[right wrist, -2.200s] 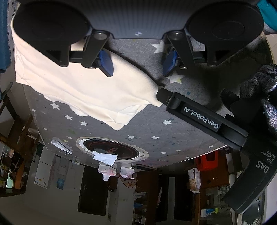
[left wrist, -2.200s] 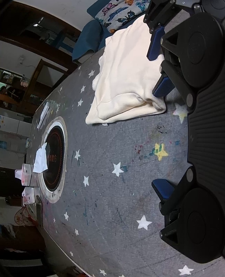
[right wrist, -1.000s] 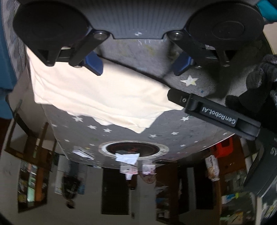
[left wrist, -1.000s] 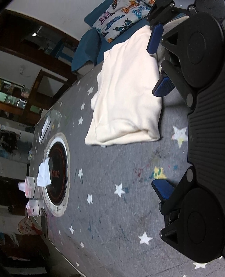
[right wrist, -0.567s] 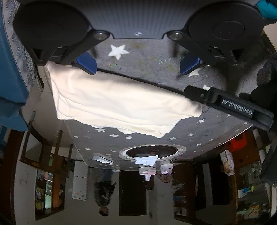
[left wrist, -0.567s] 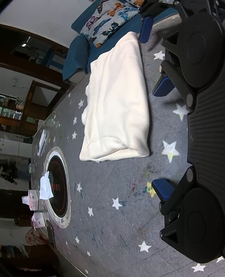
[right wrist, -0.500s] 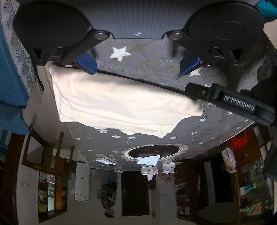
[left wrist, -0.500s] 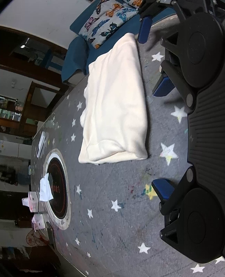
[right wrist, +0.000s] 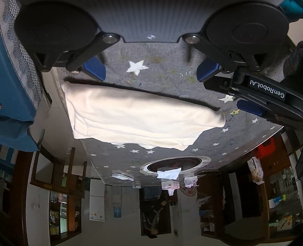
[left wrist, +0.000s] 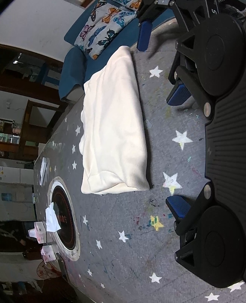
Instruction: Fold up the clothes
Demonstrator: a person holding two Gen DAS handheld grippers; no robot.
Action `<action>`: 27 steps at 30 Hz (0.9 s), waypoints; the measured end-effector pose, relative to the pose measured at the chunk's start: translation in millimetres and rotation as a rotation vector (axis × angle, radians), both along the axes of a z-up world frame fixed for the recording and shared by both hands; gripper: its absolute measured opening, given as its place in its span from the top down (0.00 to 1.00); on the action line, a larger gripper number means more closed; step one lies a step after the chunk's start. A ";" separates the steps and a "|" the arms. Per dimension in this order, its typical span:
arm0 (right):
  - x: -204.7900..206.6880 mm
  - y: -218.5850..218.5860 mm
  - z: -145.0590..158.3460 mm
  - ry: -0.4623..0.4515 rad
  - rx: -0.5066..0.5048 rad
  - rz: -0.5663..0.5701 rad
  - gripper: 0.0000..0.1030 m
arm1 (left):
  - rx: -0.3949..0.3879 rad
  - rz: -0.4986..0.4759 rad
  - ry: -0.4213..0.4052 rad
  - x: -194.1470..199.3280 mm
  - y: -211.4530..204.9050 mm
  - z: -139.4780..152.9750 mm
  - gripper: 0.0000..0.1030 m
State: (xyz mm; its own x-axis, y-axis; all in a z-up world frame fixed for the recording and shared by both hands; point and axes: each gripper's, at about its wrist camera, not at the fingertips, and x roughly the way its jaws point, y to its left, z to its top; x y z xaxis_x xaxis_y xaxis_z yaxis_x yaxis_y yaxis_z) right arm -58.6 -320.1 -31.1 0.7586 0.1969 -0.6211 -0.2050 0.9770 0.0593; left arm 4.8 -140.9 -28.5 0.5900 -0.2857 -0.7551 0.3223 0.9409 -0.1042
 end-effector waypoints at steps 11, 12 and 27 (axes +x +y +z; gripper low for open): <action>-9.6 2.1 0.3 -0.005 -0.012 -0.018 0.00 | 0.000 -0.005 -0.022 -13.4 1.4 5.2 0.00; -10.4 2.4 0.4 -0.006 -0.014 -0.019 0.00 | 0.001 -0.005 -0.025 -14.8 1.6 5.6 0.00; -18.8 1.7 0.8 -0.010 -0.039 -0.059 0.00 | -0.011 -0.001 -0.047 -28.6 10.5 11.4 0.00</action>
